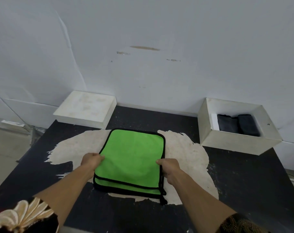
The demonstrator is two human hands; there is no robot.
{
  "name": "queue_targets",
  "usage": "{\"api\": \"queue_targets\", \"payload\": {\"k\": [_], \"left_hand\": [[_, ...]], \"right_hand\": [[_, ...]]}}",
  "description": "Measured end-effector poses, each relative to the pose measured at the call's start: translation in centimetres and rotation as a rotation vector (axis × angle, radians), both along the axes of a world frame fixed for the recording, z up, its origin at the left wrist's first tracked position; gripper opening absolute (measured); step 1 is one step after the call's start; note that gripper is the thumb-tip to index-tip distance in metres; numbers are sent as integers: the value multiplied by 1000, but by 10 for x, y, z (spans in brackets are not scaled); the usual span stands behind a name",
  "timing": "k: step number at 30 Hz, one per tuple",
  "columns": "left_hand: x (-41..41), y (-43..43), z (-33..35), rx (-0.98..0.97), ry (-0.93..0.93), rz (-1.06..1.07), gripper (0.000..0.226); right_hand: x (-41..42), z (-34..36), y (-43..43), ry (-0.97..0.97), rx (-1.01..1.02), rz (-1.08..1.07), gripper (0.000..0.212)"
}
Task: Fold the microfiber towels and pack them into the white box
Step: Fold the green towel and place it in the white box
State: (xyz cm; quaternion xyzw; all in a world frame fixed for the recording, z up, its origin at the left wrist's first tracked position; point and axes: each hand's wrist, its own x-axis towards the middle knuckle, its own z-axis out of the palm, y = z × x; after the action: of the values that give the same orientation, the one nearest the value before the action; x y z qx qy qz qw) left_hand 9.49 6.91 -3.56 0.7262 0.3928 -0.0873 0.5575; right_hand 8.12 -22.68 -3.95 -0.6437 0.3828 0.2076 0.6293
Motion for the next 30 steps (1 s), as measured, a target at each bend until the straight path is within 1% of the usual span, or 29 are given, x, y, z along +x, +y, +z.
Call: {"api": "queue_targets", "payload": {"k": [1, 2, 5, 6, 7, 9, 10, 11, 13, 15, 17, 20, 22, 23, 25, 27, 30], "left_hand": [[2, -1, 2, 3, 5, -30, 8], [5, -2, 5, -2, 22, -66, 13], [11, -2, 15, -97, 102, -164, 33], [14, -2, 18, -112, 116, -182, 35], [16, -2, 22, -113, 118, -183, 32], [22, -1, 28, -95, 90, -140, 15], [25, 0, 33, -83, 60, -109, 14], [28, 0, 35, -79, 23, -76, 17], [34, 1, 43, -91, -55, -17, 19], [39, -2, 51, -124, -116, 3, 14], [42, -7, 61, -147, -151, -43, 9], [47, -16, 82, -202, -156, -178, 18], [48, -26, 97, -220, -158, -255, 28], [49, -32, 103, -223, -171, -289, 36], [51, -47, 115, -226, -209, -345, 46], [51, -66, 123, -219, -255, -392, 49], [50, -96, 129, -202, -321, -442, 50]], "right_hand": [[1, 1, 2, -7, 9, -15, 12], [3, 2, 2, -12, 13, -30, 10], [7, 9, 3, -16, 83, -36, 22], [9, 13, 3, -17, 118, -33, 26], [11, 18, 2, -19, 149, -30, 27], [17, 28, -1, -35, 176, -44, 27], [20, 34, -2, -56, 180, -66, 27], [24, 41, -2, -82, 182, -88, 26], [31, 52, -4, -147, 177, -125, 17], [37, 61, -6, -227, 128, -140, 9], [40, 71, -12, -310, 58, -113, 4], [40, 86, -22, -392, 55, -123, 10], [38, 95, -32, -431, 48, -168, 10], [37, 99, -39, -455, 14, -187, 9], [33, 104, -56, -500, -118, -188, 13], [23, 108, -75, -525, -212, -189, 18], [5, 109, -104, -521, -236, -244, 22]]}}
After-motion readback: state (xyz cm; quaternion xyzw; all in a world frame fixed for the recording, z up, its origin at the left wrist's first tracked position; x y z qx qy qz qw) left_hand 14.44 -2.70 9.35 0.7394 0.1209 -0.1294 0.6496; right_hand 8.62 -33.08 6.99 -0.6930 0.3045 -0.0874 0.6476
